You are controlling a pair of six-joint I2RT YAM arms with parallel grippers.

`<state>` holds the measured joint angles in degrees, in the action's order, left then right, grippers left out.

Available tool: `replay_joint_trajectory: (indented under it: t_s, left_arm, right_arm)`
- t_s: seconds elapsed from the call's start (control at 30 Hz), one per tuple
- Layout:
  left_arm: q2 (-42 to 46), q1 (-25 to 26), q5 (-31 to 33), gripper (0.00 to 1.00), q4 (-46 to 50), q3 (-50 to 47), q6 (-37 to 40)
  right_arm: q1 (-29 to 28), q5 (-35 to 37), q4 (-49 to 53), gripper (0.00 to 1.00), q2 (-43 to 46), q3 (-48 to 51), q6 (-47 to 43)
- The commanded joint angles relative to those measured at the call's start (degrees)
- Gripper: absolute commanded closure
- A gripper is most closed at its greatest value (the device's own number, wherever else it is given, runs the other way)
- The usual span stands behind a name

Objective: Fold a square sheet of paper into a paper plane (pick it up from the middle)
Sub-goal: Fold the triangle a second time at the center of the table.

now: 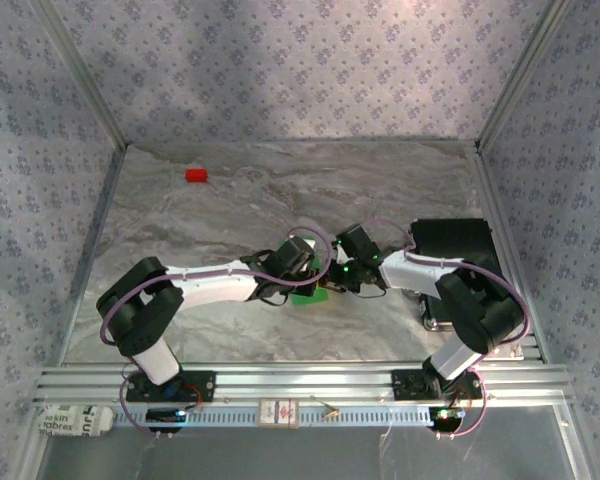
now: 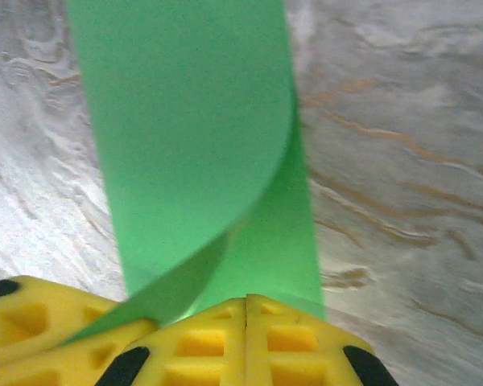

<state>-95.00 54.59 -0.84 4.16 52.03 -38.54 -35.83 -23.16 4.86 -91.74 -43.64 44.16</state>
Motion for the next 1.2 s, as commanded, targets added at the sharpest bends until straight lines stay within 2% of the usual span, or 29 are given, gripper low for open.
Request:
replay_joint_trajectory:
  t_s: [0.0,0.13,0.27,0.47,0.7,1.17]
  left_arm:
    - [-0.47,-0.50,-0.80,0.95,-0.74,-1.00,-0.52]
    - [0.06,-1.44,-2.90,0.92,-0.53,-1.48,0.87]
    - [0.27,-3.02,-7.70,0.87,-1.04,-2.07,2.67]
    - [-0.92,-4.69,-13.13,0.88,-0.29,-1.04,4.87]
    - [-1.40,-5.71,-14.54,0.97,0.39,-0.44,6.11]
    - [-3.92,-6.67,-14.80,0.99,1.96,0.35,8.86]
  right_arm:
    - [-0.80,-1.59,-3.92,0.97,-2.14,1.34,3.12]
    - [-0.51,1.38,-1.67,0.99,-3.54,1.79,3.74]
    - [0.04,2.06,-1.08,1.00,-3.97,2.59,3.67]
    - [0.32,2.20,-0.73,1.00,-3.77,2.46,3.19]
    - [0.49,2.63,0.13,1.00,-3.53,2.44,2.70]
    - [0.59,2.86,1.69,1.00,-2.70,1.66,0.99]
